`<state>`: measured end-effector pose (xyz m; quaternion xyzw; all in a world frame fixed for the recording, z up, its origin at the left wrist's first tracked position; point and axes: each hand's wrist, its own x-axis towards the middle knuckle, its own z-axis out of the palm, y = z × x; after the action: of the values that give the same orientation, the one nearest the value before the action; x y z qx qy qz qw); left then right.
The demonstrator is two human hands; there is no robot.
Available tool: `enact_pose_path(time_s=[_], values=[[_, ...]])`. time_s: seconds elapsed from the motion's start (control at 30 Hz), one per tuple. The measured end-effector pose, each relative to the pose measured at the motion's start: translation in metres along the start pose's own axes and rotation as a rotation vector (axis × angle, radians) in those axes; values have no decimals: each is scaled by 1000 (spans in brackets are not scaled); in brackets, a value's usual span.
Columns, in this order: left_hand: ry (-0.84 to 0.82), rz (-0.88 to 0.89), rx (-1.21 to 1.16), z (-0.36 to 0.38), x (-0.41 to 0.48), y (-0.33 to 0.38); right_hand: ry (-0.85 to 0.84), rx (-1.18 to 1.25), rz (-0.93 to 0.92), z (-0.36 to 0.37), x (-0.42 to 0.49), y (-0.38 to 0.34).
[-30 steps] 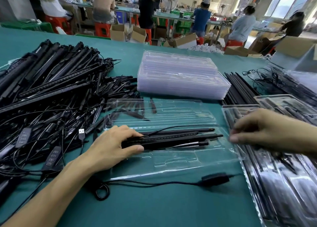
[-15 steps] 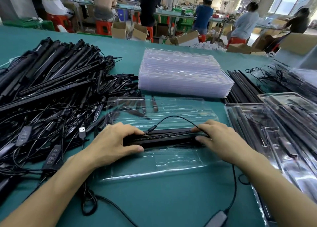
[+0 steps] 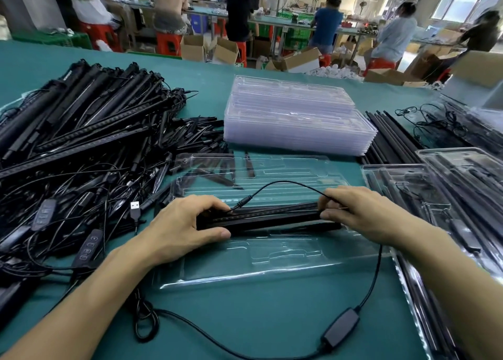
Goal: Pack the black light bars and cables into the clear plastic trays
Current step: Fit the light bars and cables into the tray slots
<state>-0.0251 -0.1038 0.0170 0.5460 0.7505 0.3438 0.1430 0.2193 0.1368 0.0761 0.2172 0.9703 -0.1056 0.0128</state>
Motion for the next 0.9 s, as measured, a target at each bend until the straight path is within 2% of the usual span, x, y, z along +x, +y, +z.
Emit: enact_pose_path(time_s=[0.13, 0.4, 0.5, 0.57, 0.8, 0.9], values=[[-13, -11, -74, -2, -1, -1, 51, -3, -15, -4, -14, -2], [-5, 38, 105, 3, -1, 6, 91, -98, 32, 14, -34, -7], [0, 51, 65, 3, -1, 7, 88, -153, 53, 23, -38, -11], [15, 54, 4, 2, -1, 8, 91, -145, 74, 27, -40, -12], [70, 14, 53, 3, -2, 5, 130, -137, 105, 29, -42, -16], [63, -1, 58, 3, -1, 7, 173, 16, 121, 27, -41, -17]])
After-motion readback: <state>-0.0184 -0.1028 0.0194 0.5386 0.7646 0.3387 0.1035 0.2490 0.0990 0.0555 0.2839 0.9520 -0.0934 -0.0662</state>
